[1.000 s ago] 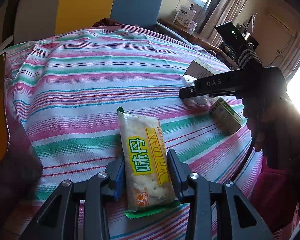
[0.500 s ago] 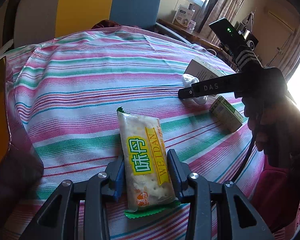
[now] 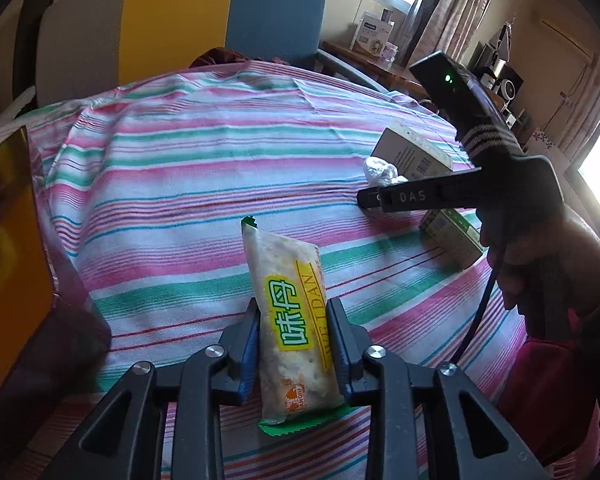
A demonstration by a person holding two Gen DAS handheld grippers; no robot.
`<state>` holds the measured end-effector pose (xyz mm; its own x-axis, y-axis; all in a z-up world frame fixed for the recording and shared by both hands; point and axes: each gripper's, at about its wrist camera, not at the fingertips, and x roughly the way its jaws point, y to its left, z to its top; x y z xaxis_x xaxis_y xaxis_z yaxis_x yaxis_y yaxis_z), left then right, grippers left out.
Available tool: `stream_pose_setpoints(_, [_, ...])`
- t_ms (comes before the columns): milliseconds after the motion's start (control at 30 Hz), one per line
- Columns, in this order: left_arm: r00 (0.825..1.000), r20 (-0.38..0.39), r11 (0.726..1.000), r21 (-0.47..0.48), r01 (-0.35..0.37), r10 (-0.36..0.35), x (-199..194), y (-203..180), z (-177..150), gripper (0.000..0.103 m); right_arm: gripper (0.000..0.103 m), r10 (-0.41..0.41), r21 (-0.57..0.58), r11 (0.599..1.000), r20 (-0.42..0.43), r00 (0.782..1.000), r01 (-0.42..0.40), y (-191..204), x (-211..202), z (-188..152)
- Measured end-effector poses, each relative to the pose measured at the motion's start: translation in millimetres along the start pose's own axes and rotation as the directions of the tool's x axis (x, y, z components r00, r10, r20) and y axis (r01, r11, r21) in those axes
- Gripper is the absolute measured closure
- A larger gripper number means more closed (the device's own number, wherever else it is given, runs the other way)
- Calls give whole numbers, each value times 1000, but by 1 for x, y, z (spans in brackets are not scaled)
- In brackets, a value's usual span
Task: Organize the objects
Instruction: 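Carry the cracker packet into the tray and open the left gripper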
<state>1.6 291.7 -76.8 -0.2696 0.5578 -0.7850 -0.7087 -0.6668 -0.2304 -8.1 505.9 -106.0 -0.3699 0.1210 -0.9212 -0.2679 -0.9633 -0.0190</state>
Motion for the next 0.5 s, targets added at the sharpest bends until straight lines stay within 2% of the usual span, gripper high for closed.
stream_pose_setpoints(267, [996, 80, 999, 9, -32, 31, -30, -2, 7, 72, 65, -20, -26, 999, 17, 1000, 21, 11, -2, -2])
stream_pose_setpoints(500, [985, 158, 997, -21, -74, 76, -69, 7, 17, 72, 65, -27, -37, 999, 26, 999, 28, 7, 1, 3])
